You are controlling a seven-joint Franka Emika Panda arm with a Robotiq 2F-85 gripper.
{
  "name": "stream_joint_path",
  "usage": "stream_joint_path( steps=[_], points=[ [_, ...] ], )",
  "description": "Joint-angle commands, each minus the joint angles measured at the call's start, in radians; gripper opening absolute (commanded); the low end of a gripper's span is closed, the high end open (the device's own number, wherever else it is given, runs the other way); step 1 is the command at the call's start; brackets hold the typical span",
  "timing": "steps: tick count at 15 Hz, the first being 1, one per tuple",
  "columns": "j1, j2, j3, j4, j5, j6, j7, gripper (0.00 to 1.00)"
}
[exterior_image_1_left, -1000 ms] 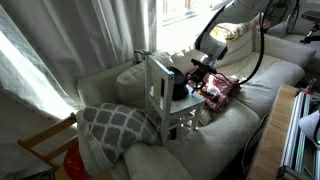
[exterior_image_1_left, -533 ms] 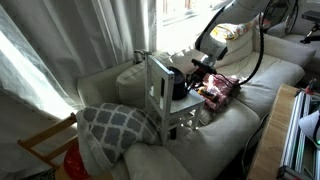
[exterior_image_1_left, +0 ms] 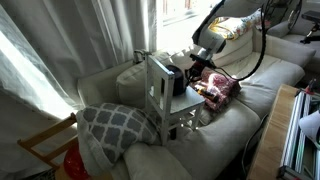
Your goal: Put the hat on the chair upside down
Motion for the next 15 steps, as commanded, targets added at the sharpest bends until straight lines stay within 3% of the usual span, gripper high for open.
stream_joint_path(
  steps=[1,9,15],
  points=[
    [0.086,-0.131,-0.049,-0.064,-0.185,0.001,0.066,0.01],
    [0.182,-0.358,-0.067,-0.081,-0.692,-0.009,0.23,0.01],
    [0.21,-0.419,-0.043,-0.068,-1.009,-0.037,0.219,0.01]
  ],
)
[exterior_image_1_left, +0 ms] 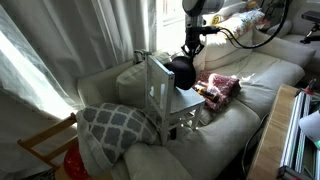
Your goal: Put the hat on the chair upside down
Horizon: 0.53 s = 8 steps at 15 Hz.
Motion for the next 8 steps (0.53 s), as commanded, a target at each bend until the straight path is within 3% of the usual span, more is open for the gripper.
stream_joint_path(
  steps=[1,5,8],
  points=[
    [0.018,-0.035,0.011,-0.031,-0.151,-0.02,-0.014,0.01],
    [0.015,-0.029,0.03,-0.046,-0.23,-0.017,-0.044,0.01],
    [-0.005,-0.012,0.052,-0.028,-0.216,-0.036,-0.099,0.01]
  ],
)
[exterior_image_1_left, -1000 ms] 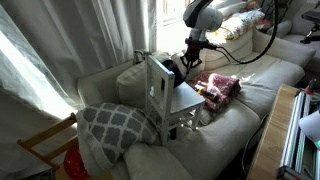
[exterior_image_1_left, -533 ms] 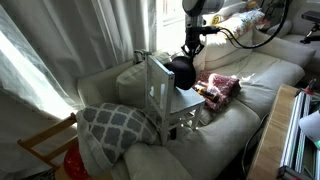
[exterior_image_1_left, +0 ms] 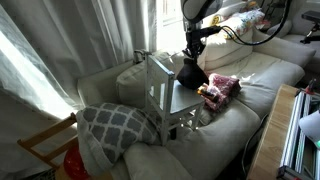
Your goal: Put the hat on the chair upside down
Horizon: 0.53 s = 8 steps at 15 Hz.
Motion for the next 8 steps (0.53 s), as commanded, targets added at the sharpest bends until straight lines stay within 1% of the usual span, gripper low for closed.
stream_joint_path(
  steps=[1,8],
  points=[
    [-0.014,0.001,0.017,0.002,-0.008,-0.004,-0.011,0.03],
    [-0.018,0.002,0.023,0.002,-0.007,-0.006,-0.033,0.03]
  ],
)
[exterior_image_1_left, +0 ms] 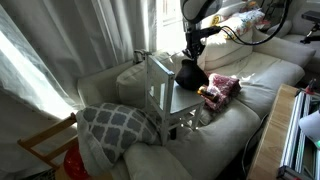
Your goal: Put the hat on the chair upside down
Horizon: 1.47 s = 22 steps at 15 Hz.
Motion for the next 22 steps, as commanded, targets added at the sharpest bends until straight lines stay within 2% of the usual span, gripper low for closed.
stream_joint_path(
  steps=[1,7,11,19,22],
  points=[
    [-0.012,0.0,0.013,0.002,-0.007,-0.002,0.004,0.01],
    [0.076,-0.003,0.07,-0.037,-0.13,0.056,-0.022,0.01],
    [0.117,0.005,0.115,-0.07,-0.154,0.133,-0.033,0.01],
    [0.096,0.009,0.196,-0.149,-0.089,0.327,-0.204,0.01],
    [0.08,0.004,0.212,-0.167,-0.066,0.361,-0.27,0.01]
  ],
)
